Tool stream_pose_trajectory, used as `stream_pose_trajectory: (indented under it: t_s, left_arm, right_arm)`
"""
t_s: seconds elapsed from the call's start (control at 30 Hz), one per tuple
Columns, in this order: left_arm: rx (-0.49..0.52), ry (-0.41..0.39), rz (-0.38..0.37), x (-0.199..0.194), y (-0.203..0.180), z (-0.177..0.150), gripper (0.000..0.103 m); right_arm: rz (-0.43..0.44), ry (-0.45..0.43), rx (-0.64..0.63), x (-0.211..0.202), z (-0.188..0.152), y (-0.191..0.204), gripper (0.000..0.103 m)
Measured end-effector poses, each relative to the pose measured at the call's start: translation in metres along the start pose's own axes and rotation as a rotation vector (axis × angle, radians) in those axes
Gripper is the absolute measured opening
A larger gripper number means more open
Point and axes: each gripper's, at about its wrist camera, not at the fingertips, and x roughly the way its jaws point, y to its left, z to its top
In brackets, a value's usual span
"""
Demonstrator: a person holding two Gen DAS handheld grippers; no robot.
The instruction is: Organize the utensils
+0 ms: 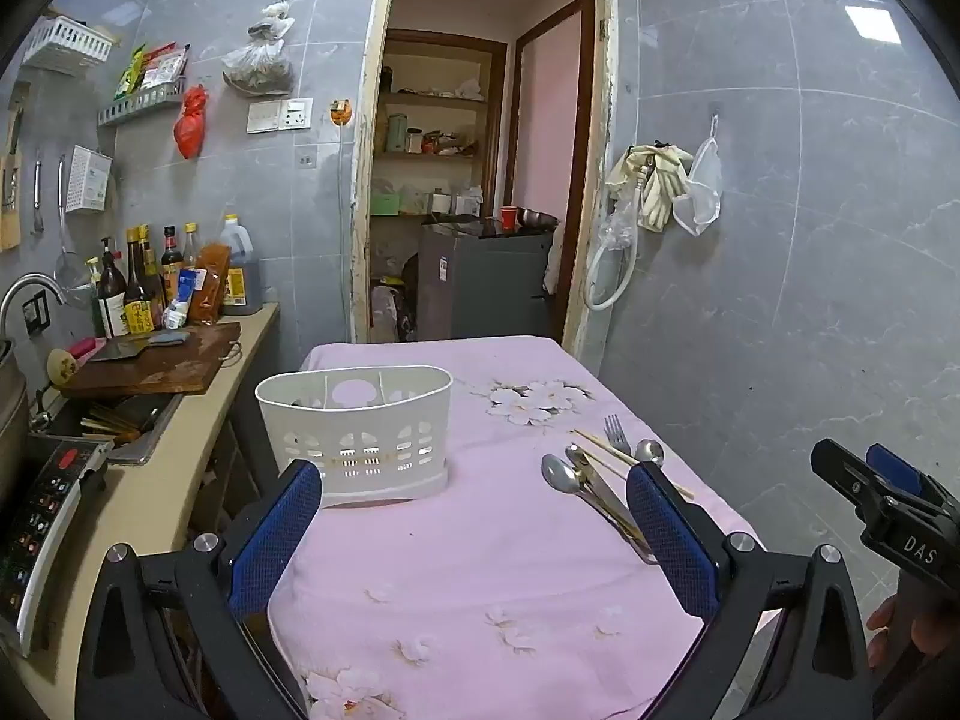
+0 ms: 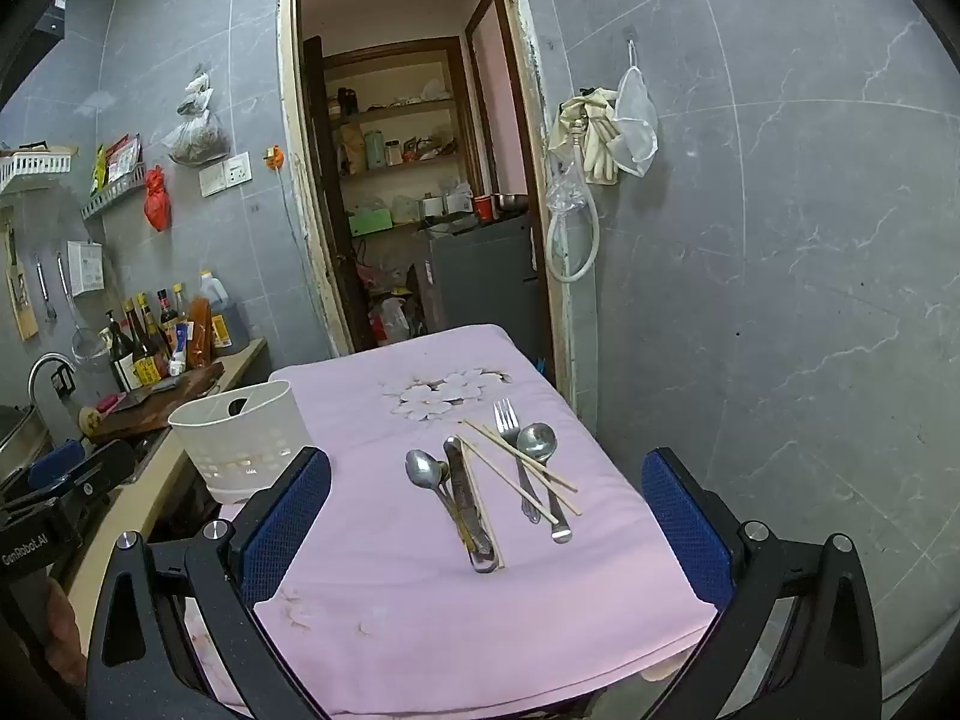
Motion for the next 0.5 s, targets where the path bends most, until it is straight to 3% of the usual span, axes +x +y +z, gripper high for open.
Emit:
stream_pose_trajectory:
  t_s: [0.5]
  left_arm:
    - [-0.003,0.0,-0.005,0.001,0.005,-0.002,0.102]
  right_arm:
    - [0.0,0.006,-0.002,0.0,0.003,-0.001,0.102]
